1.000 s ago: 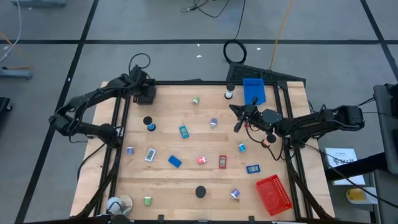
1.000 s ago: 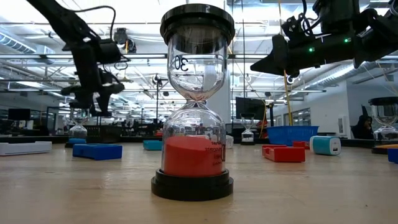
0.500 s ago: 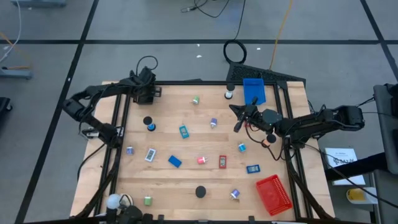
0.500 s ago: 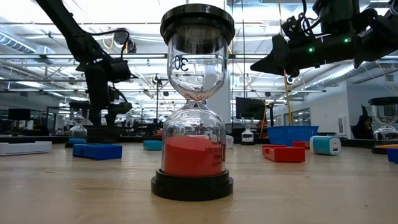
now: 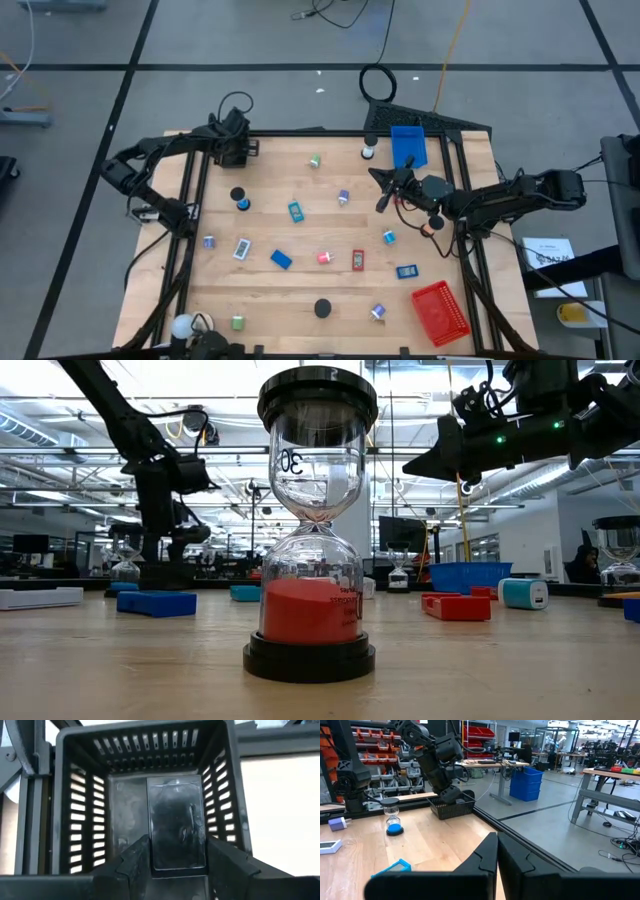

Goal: Pick & Place Office items
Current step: Put the black digital timer into the black basket, then put the white sand timer into the blue basket

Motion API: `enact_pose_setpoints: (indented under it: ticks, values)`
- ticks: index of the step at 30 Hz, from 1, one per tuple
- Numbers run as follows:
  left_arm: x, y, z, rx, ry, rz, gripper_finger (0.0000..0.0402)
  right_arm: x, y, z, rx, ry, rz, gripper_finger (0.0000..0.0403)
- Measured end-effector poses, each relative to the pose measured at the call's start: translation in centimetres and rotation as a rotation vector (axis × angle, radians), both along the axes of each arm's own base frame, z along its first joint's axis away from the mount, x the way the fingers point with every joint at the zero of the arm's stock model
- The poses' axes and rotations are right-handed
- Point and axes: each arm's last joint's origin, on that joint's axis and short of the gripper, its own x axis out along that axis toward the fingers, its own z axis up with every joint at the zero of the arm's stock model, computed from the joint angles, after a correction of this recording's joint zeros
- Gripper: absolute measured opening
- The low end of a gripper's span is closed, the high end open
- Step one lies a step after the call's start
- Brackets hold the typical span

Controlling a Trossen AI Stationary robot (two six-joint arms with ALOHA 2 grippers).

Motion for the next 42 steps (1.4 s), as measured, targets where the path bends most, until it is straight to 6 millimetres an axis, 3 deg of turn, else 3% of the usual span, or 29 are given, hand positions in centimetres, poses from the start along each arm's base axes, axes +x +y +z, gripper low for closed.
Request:
enact_pose_setpoints:
  ticks: [9, 14, 19, 24, 28, 32, 37, 42]
  values:
    - [-0.1, -0.2, 0.0, -0.018, 0.014, -0.007, 0.0226, 0.0, 0.0, 0.0, 0.0, 0.002, 0.0, 0.0004]
    - [-0.6, -1.0, 1.3, -0.016, 0.035, -0.058, 0.0229, 0.0, 0.0, 0.0, 0.0, 0.003, 0.0, 0.0004]
    - [-1.4, -2.9, 4.2, 0.01, 0.012, -0.169, 0.0199, 0.0, 0.0, 0.0, 0.0, 0.002, 0.0, 0.0004]
    - [-1.4, -6.6, 6.1, 0.103, -0.017, -0.356, 0.0135, 0.0, 0.0, -0.2, 0.01, 0.014, 0.002, 0.0004]
    - [-0.6, -10.0, 4.9, 0.271, -0.183, -0.593, 0.0071, 0.0, -0.1, -0.2, 0.015, 0.017, -0.007, 0.0004]
    - [0.0, -13.0, 2.3, 0.481, -0.437, -0.849, 0.0011, -0.1, -0.3, -0.2, 0.034, 0.005, -0.018, 0.0004]
    - [-0.2, -15.4, 0.3, 0.678, -0.694, -0.986, 0.0026, -0.1, -0.3, -0.3, 0.021, 0.017, -0.016, 0.0004]
    - [-0.3, -16.6, -0.1, 0.729, -0.753, -1.054, 0.003, -0.1, -0.3, -0.1, 0.008, 0.001, -0.018, 0.0004]
